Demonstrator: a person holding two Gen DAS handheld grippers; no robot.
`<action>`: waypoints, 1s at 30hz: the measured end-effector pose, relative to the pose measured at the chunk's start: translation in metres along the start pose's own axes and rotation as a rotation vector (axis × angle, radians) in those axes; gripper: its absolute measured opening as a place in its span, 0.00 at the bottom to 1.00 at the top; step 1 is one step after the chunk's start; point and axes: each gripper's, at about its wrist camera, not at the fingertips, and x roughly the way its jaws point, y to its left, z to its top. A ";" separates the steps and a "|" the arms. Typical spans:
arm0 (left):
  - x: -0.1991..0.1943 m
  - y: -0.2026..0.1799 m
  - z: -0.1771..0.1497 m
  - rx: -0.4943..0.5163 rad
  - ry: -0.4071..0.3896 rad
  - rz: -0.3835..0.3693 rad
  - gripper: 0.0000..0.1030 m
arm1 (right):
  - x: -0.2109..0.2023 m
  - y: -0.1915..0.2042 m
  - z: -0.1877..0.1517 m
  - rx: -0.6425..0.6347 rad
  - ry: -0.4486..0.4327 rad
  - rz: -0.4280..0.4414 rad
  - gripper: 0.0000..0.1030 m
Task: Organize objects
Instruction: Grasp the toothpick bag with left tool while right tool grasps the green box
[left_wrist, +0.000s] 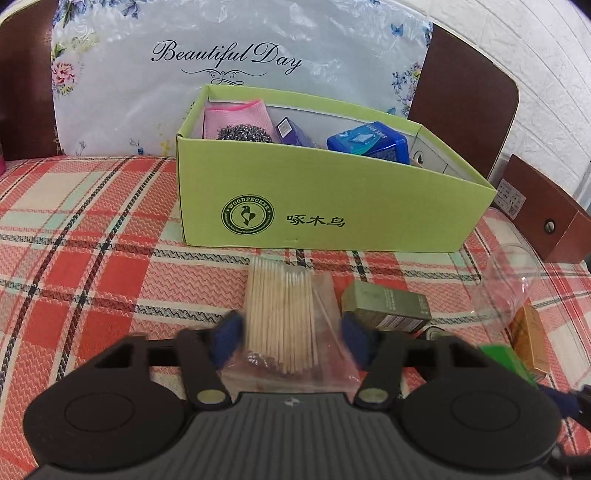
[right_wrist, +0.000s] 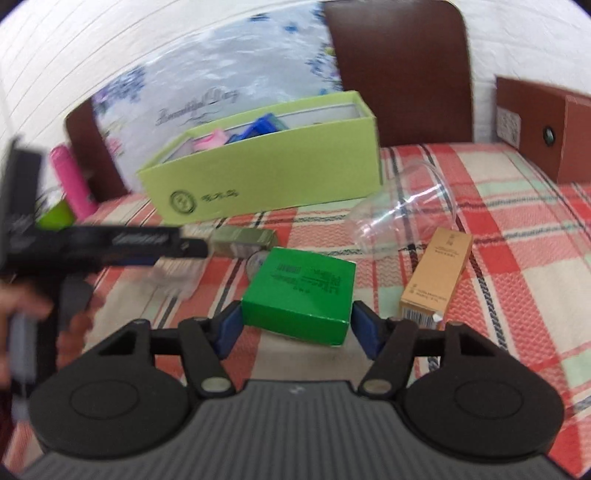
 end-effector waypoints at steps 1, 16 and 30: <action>-0.003 0.000 -0.001 0.013 0.003 -0.005 0.36 | -0.005 0.004 -0.004 -0.041 0.007 0.007 0.61; -0.072 -0.004 -0.055 -0.003 0.070 -0.060 0.55 | -0.024 0.021 -0.027 -0.130 0.063 -0.001 0.74; -0.071 -0.010 -0.060 0.075 0.072 -0.046 0.37 | -0.016 0.020 -0.031 -0.126 0.086 -0.038 0.60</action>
